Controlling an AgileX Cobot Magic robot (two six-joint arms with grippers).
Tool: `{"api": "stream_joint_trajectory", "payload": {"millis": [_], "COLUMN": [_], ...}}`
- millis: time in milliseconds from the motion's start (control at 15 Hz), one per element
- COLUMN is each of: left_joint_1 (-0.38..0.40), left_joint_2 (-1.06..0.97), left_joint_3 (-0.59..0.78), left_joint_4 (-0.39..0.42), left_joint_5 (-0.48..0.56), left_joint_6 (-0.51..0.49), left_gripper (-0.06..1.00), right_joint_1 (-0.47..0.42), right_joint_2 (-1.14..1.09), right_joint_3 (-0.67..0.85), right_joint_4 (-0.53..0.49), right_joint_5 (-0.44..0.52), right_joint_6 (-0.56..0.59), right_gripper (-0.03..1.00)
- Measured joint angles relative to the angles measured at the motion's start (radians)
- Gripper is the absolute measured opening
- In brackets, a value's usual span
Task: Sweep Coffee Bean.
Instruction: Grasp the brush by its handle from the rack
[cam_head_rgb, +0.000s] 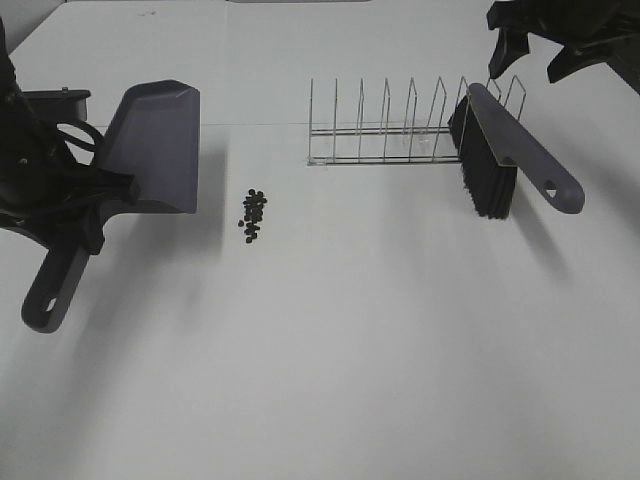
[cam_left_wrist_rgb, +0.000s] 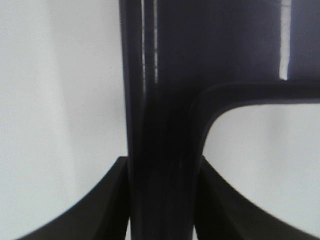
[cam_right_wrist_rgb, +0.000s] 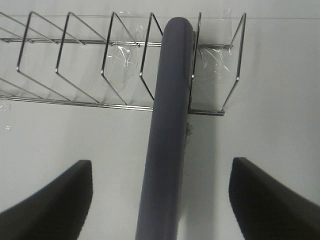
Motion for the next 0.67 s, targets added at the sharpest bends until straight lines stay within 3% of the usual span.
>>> {"api": "stream_joint_trajectory", "payload": {"millis": [467,667], "left_joint_1": [0.0,0.0], "left_joint_2": [0.0,0.0], "left_joint_3": [0.0,0.0], "left_joint_4": [-0.001,-0.002], "left_joint_5": [-0.001,-0.002], "left_joint_6": [0.0,0.0], "left_gripper": [0.32,0.32], "right_joint_1": [0.0,0.0], "right_joint_2": [0.175,0.206], "right_joint_3": [-0.044,-0.045], "right_joint_4": [0.007,0.007], "right_joint_5": [-0.03,-0.047], "right_joint_6": [-0.022,-0.03], "right_gripper": [0.62,0.47]}}
